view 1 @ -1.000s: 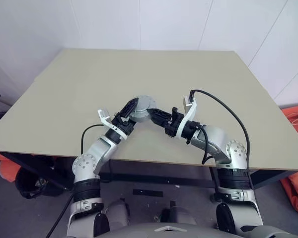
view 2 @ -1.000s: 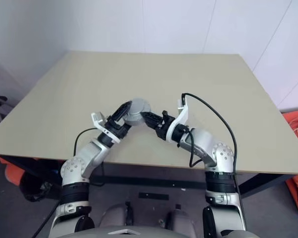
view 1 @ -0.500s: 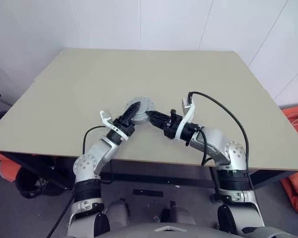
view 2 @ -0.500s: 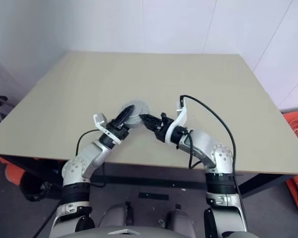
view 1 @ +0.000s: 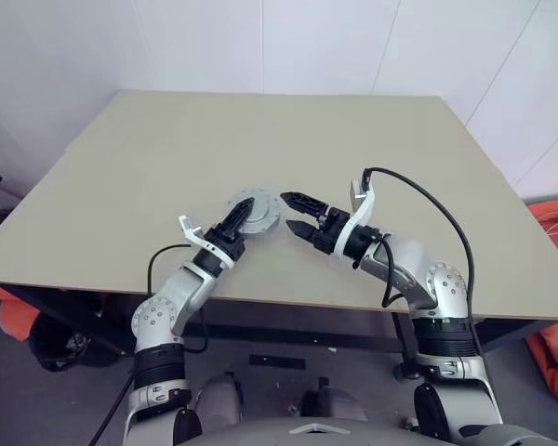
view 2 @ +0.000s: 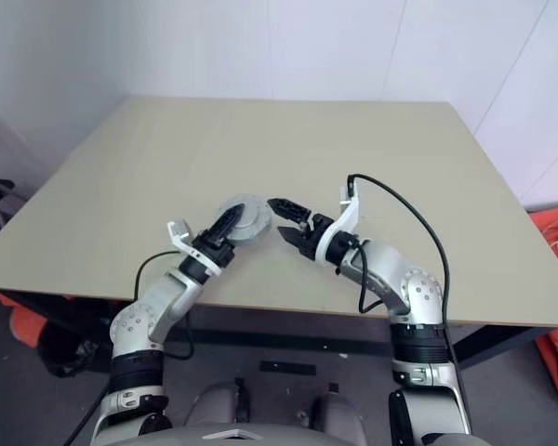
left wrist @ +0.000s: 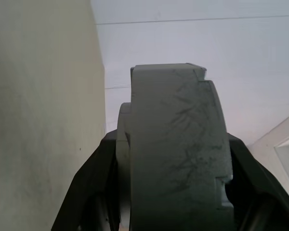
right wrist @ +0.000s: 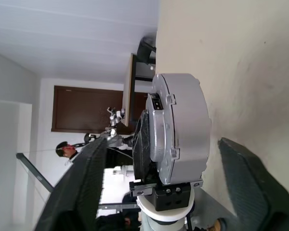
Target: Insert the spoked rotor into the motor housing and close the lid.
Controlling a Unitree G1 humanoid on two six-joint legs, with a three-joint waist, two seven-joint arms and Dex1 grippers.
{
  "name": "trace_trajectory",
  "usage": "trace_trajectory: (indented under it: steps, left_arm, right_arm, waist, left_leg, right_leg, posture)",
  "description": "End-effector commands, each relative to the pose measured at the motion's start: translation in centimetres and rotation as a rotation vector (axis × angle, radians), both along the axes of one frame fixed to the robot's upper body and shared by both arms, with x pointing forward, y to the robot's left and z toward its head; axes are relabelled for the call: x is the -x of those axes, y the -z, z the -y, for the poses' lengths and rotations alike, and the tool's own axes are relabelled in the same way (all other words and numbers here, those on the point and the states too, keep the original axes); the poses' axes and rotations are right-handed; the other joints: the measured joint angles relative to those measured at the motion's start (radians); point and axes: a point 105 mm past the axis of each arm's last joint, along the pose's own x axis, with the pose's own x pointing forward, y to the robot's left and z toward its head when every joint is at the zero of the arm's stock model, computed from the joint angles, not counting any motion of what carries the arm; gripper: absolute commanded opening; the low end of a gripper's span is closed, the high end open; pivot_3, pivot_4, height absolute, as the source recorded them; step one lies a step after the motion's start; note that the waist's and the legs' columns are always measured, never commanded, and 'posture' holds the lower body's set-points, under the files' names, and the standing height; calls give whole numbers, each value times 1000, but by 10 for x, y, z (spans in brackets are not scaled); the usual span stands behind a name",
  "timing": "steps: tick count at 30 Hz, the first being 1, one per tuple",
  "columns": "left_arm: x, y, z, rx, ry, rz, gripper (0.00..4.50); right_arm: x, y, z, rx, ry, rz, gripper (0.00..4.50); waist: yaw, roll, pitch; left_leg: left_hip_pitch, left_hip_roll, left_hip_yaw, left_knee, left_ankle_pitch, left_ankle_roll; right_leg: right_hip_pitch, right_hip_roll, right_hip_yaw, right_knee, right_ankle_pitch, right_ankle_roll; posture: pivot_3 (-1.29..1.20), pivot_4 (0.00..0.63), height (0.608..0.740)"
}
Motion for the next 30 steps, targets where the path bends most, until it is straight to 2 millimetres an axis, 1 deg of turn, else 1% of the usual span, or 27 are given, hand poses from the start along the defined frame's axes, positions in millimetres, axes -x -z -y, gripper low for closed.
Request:
trace_trajectory:
  steps: [1, 3, 5, 8, 11, 15, 19, 24, 27, 30]
  left_arm:
    - [-1, -26, -6, -1, -41, 104, 2124]
    - [-3, -27, -12, -36, -86, 108, 2123]
    - [-7, -24, -23, -89, -166, 90, 2123]
    - [-15, -17, -43, -154, -306, 40, 2123]
    - [-20, -9, -65, -222, -446, -23, 2123]
    - [-26, -1, -89, -250, -595, -104, 2123]
    - [-30, 10, -111, -267, -699, -176, 2123]
    - [-34, 21, -136, -265, -801, -248, 2123]
    - [-36, 27, -146, -260, -844, -282, 2123]
    - [-37, 30, -150, -259, -868, -308, 2123]
  right_arm:
    - [-10, 6, 18, 75, 108, 4, 4500]
    - [-16, 19, 30, 148, 172, -6, 4500]
    - [-20, 28, 40, 197, 219, -10, 4500]
    - [-23, 34, 47, 226, 253, -7, 4500]
    - [-23, 35, 47, 229, 246, 1, 4500]
    - [-23, 37, 41, 233, 226, 5, 4500]
    - [-22, 38, 37, 227, 213, 9, 4500]
    - [-21, 35, 34, 212, 201, 19, 4500]
    - [-21, 33, 32, 204, 197, 25, 4500]
    - [-20, 31, 32, 200, 196, 29, 4500]
  waist:
    - [1, 0, 0]
    - [2, 0, 0]
    - [2, 0, 0]
    - [-2, 0, 0]
    - [-6, -1, 0]
    - [-6, -1, 0]
    - [-2, -1, 0]
    - [-3, -2, 0]
    - [-3, -2, 0]
    - [-3, -3, -1]
  left_leg:
    - [0, 0, 0, 0, 0, 0]
    - [0, 0, -1, 1, 0, 0]
    - [0, 0, -1, 1, 0, 0]
    - [0, 0, -1, 1, 0, 0]
    - [0, 0, -1, 1, 0, 0]
    - [0, 0, -2, 2, 0, 0]
    - [-4, 0, -7, 7, 0, 1]
    - [-3, 1, -12, 12, -1, 1]
    - [-3, 1, -14, 13, -1, 1]
    - [-2, 0, -14, 14, -1, 1]
  right_leg:
    - [0, 0, 0, 0, 0, 0]
    - [1, 0, 0, 0, 0, 0]
    - [1, 0, 0, 0, 0, 1]
    - [2, 0, -1, 0, 0, 1]
    - [2, 0, -1, 0, 0, 1]
    - [2, 0, -1, -1, 0, 1]
    - [3, 0, -5, 0, 1, 1]
    - [9, 0, -9, 0, 1, 1]
    - [10, 0, -10, 0, 1, 2]
    - [11, -1, -10, 0, 2, 3]
  posture:
    - [0, 0, 740]
    - [0, 0, 740]
    - [0, 0, 740]
    - [0, 0, 740]
    - [0, 0, 740]
    - [0, 0, 740]
    - [0, 0, 740]
    - [0, 0, 740]
    - [0, 0, 740]
    - [0, 0, 740]
